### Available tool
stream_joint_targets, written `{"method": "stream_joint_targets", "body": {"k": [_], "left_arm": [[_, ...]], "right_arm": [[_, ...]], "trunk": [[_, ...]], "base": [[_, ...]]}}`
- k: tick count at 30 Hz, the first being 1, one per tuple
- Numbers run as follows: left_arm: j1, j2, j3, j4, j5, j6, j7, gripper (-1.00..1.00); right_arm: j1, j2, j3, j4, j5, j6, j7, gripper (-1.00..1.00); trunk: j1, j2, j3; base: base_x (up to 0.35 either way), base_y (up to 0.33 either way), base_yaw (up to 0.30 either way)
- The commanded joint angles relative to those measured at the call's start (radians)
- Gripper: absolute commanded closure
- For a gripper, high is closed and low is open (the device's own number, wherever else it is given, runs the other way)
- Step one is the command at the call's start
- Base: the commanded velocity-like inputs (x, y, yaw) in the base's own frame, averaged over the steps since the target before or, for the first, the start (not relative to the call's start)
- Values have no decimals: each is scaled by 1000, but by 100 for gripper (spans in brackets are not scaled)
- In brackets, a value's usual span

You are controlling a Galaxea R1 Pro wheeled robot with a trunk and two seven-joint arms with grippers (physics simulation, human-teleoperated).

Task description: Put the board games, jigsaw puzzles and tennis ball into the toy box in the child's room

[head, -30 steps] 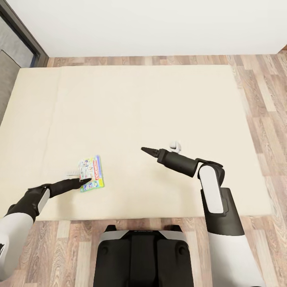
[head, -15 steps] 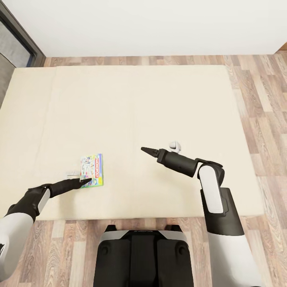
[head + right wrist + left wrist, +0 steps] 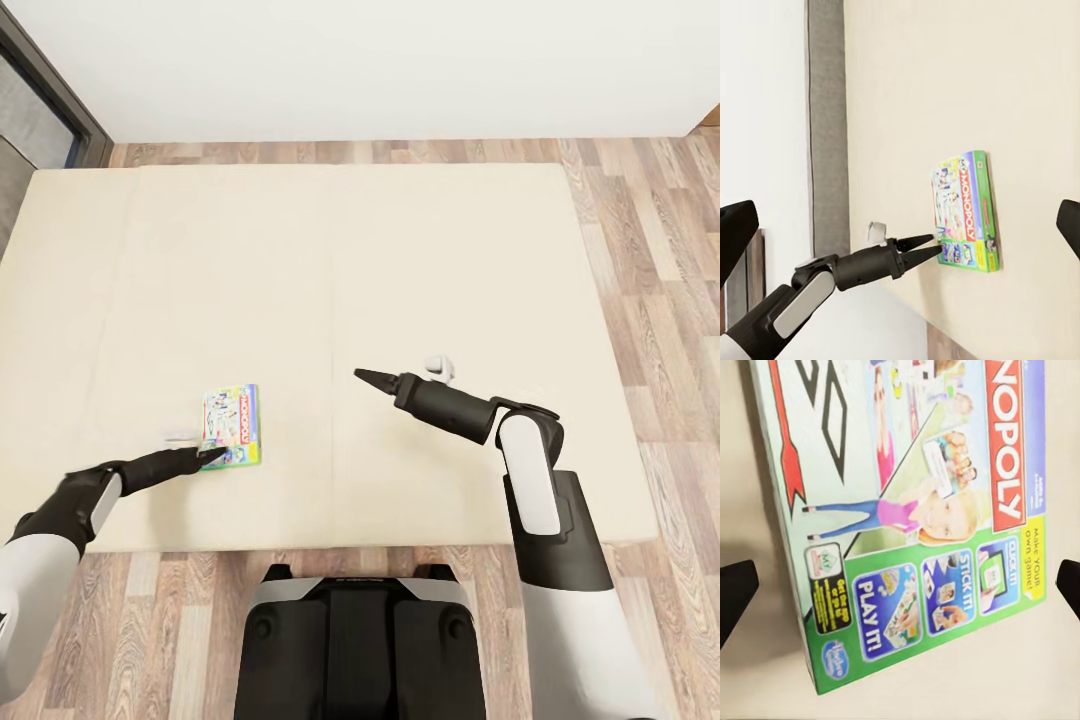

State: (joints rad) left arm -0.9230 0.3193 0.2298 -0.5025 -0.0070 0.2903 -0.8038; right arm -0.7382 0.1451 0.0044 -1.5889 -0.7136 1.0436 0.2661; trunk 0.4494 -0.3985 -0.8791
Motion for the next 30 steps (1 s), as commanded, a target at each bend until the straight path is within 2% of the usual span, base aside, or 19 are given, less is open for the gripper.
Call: {"method": "stream_joint_targets", "body": {"k": [1, 11, 20, 30], "left_arm": [[-1, 1, 6, -1, -1, 10, -7, -100], [-15, 18, 15, -11, -1, 14, 30, -100], [-33, 11, 21, -13, 2, 2, 106, -100], [-86, -2, 22, -13, 4, 4, 125, -100]], "right_arm": [[-1, 1, -1, 0, 10, 4, 10, -100], [-3, 1, -4, 0, 11, 3, 10, -100], [-4, 0, -2, 0, 17, 3, 10, -100], [-4, 1, -2, 0, 20, 1, 10, -100]], "trunk": [[1, -2, -1], [1, -2, -1], [1, -2, -1], [1, -2, -2]], "base": [[0, 0, 0], [0, 0, 0], [0, 0, 0], [0, 0, 0]]}}
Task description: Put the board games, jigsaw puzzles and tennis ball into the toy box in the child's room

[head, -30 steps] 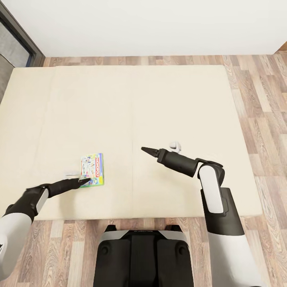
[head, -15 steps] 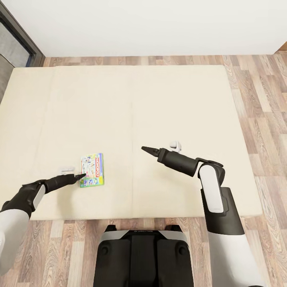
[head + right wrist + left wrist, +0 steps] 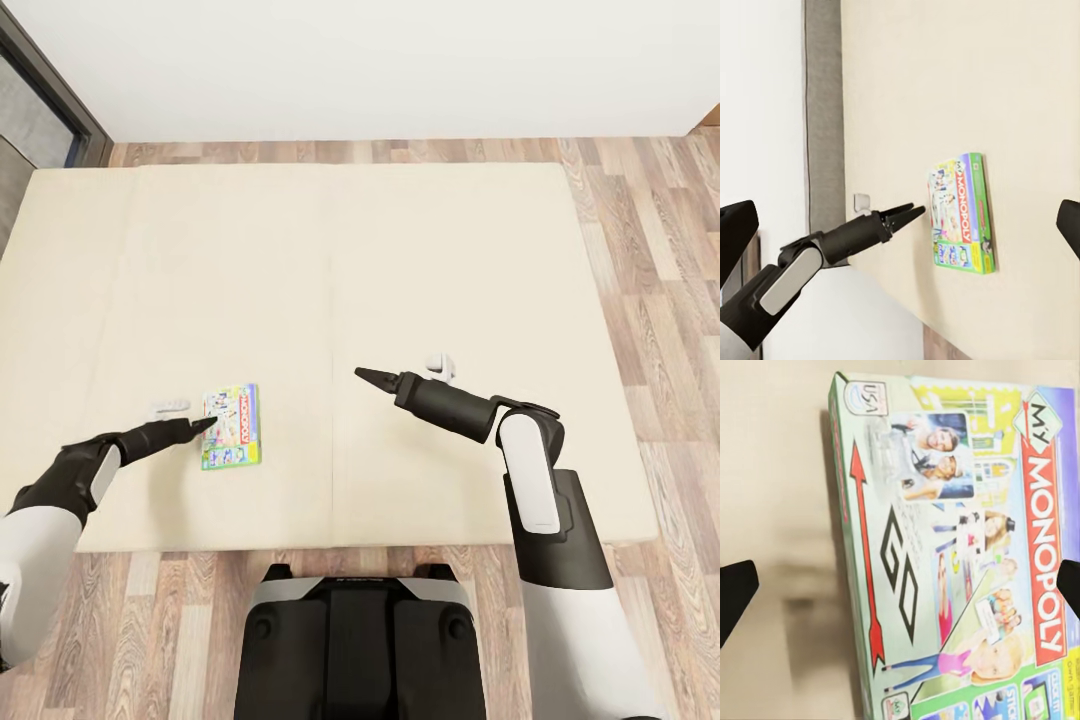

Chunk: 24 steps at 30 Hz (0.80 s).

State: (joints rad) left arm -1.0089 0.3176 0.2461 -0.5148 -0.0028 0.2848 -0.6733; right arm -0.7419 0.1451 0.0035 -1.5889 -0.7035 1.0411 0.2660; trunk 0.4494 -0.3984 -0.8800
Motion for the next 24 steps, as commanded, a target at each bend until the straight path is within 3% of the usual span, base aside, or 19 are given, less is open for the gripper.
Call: {"method": "stream_joint_targets", "body": {"k": [1, 13, 24], "left_arm": [[-2, -3, 5, -1, 0, 10, -4, -100], [-6, -26, 5, -1, 1, 9, -3, -100], [-28, -27, 4, -4, 1, 14, -12, -100]], "right_arm": [[-1, 1, -2, 0, 11, 4, 10, -100], [-1, 2, -2, 1, 13, 4, 10, -100], [-1, 2, -1, 1, 13, 4, 9, -100]], "trunk": [[1, -2, -2], [1, -2, -20], [1, -2, -27]], "base": [[0, 0, 0], [0, 0, 0], [0, 0, 0]]}}
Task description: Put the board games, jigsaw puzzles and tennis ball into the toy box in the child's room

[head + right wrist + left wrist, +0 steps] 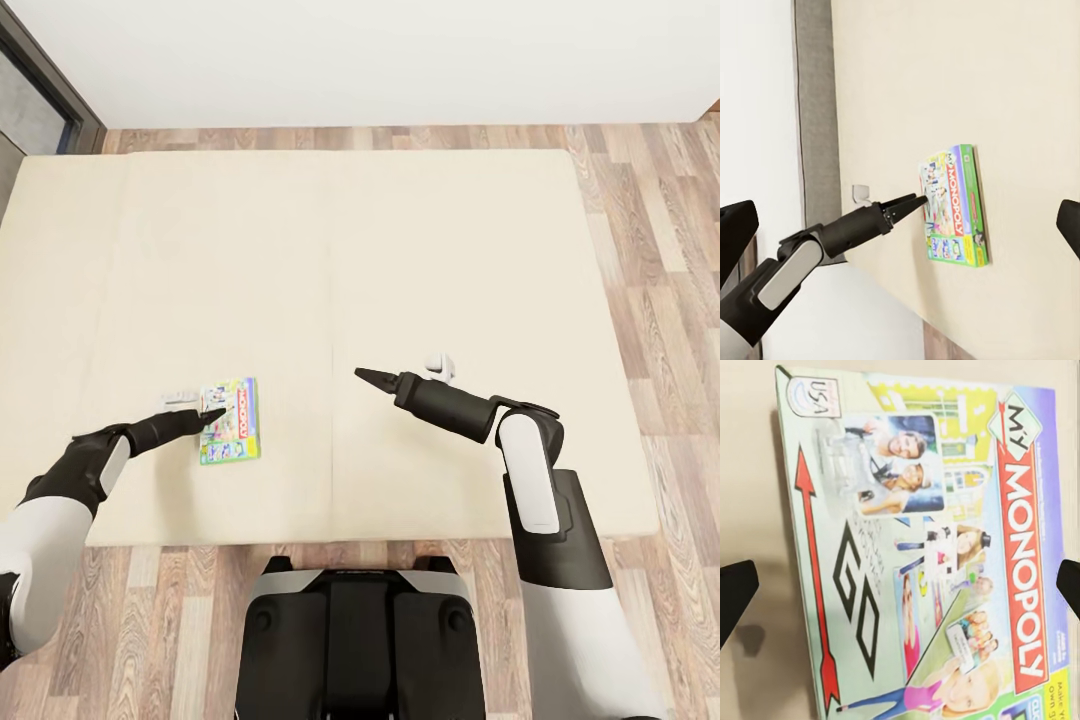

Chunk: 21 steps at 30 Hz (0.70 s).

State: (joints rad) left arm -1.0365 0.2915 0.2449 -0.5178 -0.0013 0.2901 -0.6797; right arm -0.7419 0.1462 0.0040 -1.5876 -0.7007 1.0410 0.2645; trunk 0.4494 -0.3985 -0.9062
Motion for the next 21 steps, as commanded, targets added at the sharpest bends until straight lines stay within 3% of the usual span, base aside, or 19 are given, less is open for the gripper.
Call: {"method": "stream_joint_targets", "body": {"k": [1, 21], "left_arm": [[-1, 0, 5, -1, 0, 9, -8, -100], [-2, 0, 5, -1, 0, 5, -11, -100]], "right_arm": [[-1, 1, -1, 0, 10, 4, 10, -100], [-1, 1, 0, 0, 11, 4, 10, -100]], "trunk": [[1, -2, -1], [1, -2, -17]], "base": [[0, 0, 0], [0, 0, 0]]}}
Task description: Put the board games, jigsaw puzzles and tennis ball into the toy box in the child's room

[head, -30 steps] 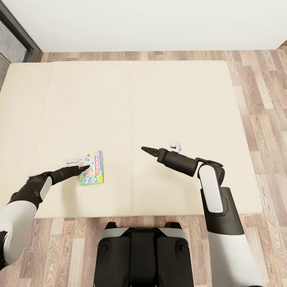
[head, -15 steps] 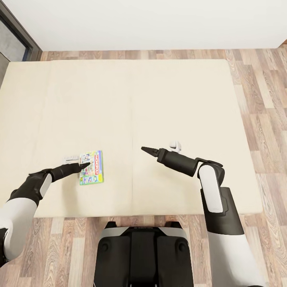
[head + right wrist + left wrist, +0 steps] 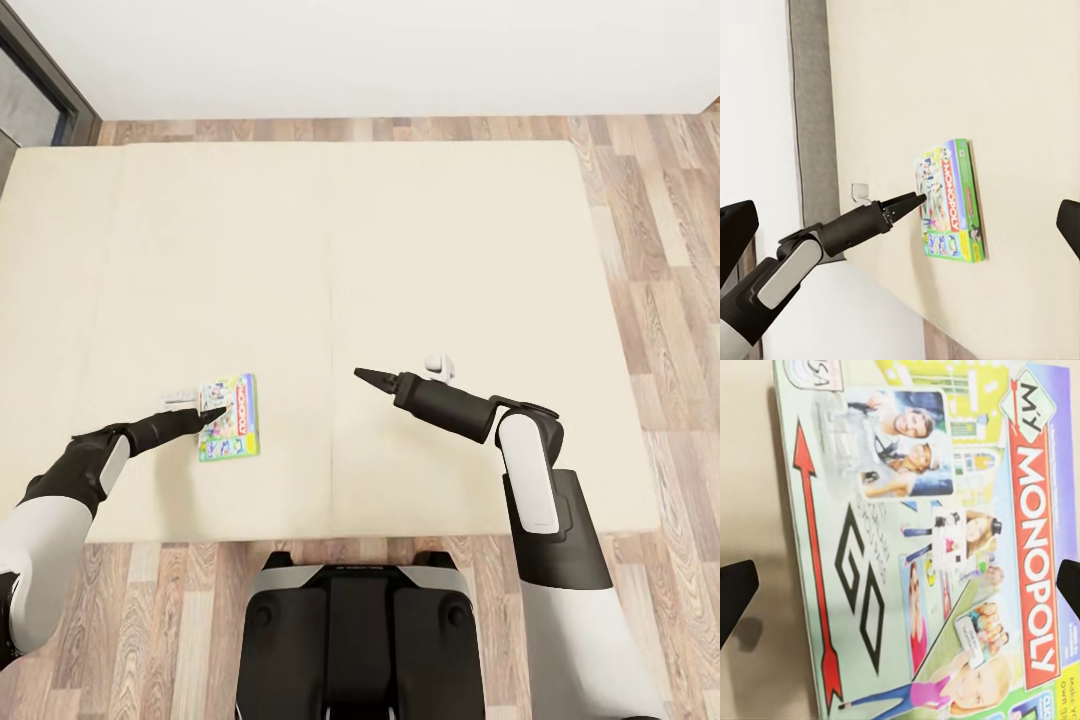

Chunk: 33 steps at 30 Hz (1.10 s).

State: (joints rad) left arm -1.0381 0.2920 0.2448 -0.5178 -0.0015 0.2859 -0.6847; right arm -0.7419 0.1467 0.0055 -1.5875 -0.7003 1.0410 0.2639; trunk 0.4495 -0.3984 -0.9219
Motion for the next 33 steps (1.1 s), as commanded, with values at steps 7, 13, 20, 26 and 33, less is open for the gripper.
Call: {"method": "stream_joint_targets", "body": {"k": [7, 13, 20, 26, 33], "left_arm": [[0, -1, 5, -1, 0, 12, -6, -100], [0, -2, 5, -1, 0, 9, -5, -100], [0, -1, 5, -1, 0, 6, -6, -100], [0, 0, 6, -1, 0, 4, -10, -100], [0, -3, 5, -17, 0, 6, -3, -100]], "right_arm": [[-1, 1, -2, 0, 9, 4, 11, -100], [-1, 1, -2, 0, 10, 4, 11, -100], [-1, 1, -2, 0, 10, 4, 11, -100], [-1, 1, -2, 0, 10, 4, 11, -100], [-1, 0, -2, 0, 9, 4, 11, -100]], "trunk": [[1, -2, -8], [1, -2, -14], [1, -2, -22], [1, -2, -24], [1, -2, -24]], "base": [[0, 0, 0], [0, 0, 0], [0, 0, 0], [0, 0, 0], [0, -21, 0]]}}
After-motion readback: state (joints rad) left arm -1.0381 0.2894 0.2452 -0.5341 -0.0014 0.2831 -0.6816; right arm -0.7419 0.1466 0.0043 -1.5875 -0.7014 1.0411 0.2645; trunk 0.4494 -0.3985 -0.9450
